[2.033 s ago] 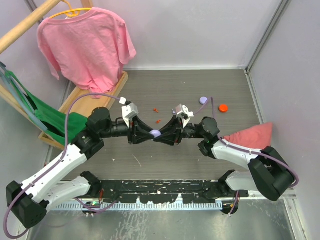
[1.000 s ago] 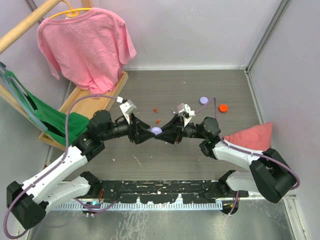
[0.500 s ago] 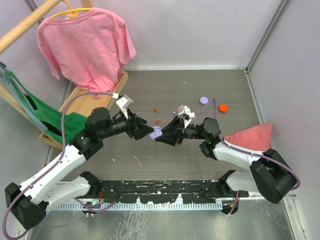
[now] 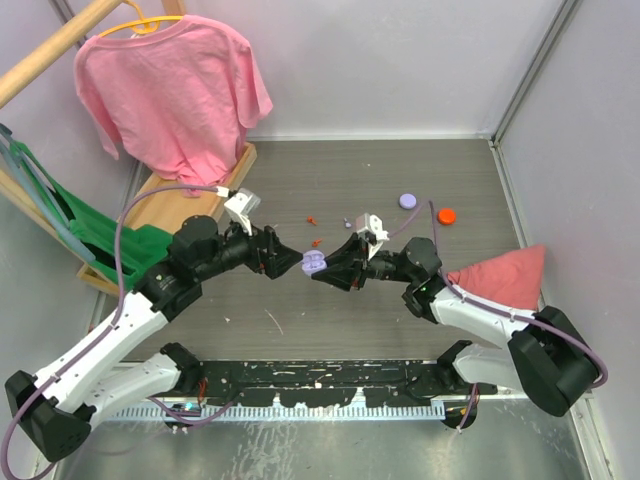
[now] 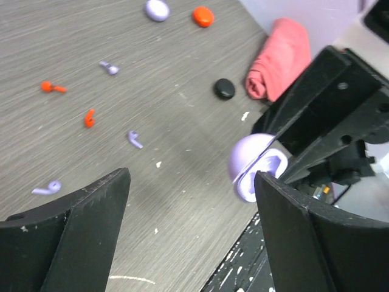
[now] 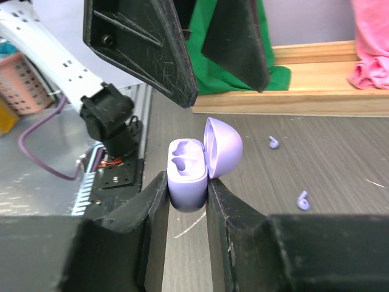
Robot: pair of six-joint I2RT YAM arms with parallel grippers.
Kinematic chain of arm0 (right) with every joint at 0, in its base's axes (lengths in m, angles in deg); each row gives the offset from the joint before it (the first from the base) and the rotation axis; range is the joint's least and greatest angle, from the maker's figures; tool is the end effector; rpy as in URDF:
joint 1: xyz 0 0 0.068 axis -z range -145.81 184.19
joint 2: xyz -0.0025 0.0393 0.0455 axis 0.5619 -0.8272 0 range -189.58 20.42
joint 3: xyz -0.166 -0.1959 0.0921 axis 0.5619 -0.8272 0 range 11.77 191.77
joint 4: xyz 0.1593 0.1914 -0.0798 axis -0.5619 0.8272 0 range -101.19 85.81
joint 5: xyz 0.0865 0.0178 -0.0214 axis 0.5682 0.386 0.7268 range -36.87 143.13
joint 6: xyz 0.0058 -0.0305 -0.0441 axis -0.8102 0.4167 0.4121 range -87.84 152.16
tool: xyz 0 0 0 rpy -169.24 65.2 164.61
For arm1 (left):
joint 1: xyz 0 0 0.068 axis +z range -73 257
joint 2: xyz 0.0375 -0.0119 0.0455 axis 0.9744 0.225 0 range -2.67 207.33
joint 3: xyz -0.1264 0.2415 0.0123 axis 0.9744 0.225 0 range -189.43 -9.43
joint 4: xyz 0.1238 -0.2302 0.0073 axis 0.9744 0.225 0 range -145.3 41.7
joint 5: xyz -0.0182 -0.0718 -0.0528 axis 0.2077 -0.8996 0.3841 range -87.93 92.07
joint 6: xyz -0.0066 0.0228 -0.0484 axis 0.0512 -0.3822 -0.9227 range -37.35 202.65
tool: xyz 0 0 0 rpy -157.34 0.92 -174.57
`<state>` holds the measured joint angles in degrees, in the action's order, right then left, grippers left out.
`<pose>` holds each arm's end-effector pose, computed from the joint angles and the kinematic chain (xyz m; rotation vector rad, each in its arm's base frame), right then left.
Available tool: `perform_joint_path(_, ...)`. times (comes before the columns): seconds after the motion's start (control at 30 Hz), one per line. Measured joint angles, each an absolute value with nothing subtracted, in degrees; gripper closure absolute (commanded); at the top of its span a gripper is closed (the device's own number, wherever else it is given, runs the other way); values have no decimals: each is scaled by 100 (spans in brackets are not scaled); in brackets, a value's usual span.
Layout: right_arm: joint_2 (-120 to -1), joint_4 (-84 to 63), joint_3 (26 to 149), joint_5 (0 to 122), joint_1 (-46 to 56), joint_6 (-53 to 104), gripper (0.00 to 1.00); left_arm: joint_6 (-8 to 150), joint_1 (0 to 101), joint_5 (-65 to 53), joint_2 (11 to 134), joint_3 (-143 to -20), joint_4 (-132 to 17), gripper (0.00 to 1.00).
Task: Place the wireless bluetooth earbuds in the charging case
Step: Pick up the earbud from the center of the board.
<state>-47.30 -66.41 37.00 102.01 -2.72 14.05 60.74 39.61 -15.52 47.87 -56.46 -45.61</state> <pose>0.1727 0.1633 0.2579 -0.9907 1.2225 1.3418 0.1568 -0.1334 0.3376 0.4851 1.8461 -0.9974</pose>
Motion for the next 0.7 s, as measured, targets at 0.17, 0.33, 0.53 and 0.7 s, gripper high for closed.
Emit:
perform_joint_path(0.17, -4531, -6261, 3536, 9686, -272, 1829, 99, 6026, 3961, -690, 4669, -5646, -3890, 13)
perform_joint_path(0.33, -4518, -6117, 3298, 9336, -272, 2076, 99, 5936, 3968, 324, 4774, -5646, -3204, 13)
perform_joint_path(0.53, -4581, -6176, 3080, 9071, -272, 2196, 99, 5927, 4153, 949, 5421, -5648, -2841, 13)
perform_joint_path(0.7, -4846, -6318, 2977, 9021, -272, 2194, 99, 5947, 4523, 1045, 6256, -5657, -2836, 13)
